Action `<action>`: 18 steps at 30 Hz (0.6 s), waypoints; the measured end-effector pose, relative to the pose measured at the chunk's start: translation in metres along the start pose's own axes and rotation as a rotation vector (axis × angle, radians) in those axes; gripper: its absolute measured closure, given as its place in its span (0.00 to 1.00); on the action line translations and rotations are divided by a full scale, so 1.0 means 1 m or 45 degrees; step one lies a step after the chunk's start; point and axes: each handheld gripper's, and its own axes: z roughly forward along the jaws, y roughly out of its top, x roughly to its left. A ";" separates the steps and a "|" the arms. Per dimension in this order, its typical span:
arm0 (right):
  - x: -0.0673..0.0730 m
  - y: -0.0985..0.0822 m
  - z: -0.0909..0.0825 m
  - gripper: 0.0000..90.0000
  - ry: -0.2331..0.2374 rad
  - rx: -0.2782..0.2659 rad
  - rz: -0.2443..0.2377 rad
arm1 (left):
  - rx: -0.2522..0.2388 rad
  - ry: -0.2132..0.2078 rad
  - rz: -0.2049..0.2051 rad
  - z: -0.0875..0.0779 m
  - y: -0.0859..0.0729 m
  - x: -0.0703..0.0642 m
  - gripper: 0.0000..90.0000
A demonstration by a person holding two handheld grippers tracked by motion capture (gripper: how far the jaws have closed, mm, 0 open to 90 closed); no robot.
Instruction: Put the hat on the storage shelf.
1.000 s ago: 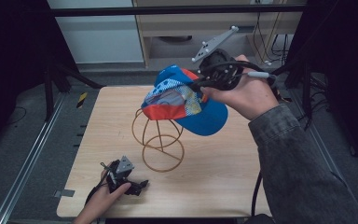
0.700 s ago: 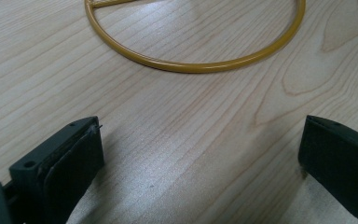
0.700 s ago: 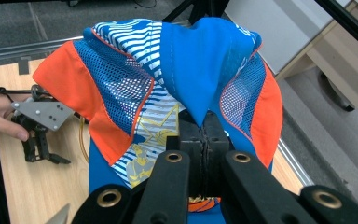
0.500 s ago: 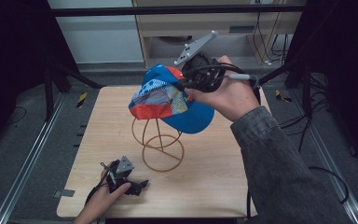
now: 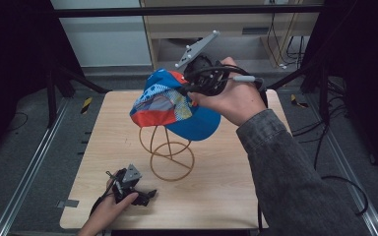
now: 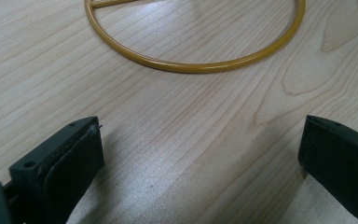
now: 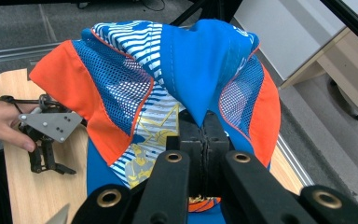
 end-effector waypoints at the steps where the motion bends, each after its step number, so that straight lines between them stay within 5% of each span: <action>1: 0.000 0.001 0.001 1.00 0.004 0.004 -0.008 | 0.000 0.000 0.000 0.000 0.000 0.000 0.00; 18: 0.008 0.018 0.037 1.00 0.044 0.051 -0.040 | 0.001 0.001 -0.002 0.000 0.000 0.000 0.00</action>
